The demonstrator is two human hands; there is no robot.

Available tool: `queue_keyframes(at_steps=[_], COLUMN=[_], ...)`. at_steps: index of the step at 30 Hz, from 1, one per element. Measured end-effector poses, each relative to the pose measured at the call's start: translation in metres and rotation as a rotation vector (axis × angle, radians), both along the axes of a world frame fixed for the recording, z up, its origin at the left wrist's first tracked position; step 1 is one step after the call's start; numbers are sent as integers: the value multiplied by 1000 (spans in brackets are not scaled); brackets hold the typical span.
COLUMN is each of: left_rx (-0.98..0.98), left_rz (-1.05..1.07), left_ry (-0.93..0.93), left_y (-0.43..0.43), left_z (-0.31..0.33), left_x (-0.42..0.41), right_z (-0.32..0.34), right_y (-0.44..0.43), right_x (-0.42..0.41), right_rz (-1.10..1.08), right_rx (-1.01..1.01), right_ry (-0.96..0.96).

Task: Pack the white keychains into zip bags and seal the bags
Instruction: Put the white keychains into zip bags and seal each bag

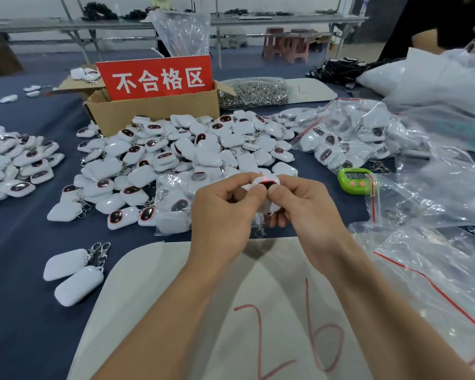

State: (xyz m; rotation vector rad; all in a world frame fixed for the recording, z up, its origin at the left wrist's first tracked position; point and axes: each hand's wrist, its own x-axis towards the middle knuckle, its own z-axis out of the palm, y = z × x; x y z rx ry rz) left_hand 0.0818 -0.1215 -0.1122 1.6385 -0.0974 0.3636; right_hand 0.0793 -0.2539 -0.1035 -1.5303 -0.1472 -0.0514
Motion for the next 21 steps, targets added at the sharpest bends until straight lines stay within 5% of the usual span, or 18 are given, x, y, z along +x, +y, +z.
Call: queue_keyframes(at_steps=[21], left_rx=[22], left_rz=[44], left_ry=[-36], left_y=[2], left_z=[4], left_x=[-2], right_z=[-6], right_y=[-5], right_x=[5], right_rz=[-8], right_rx=[-66], right_ry=[-51])
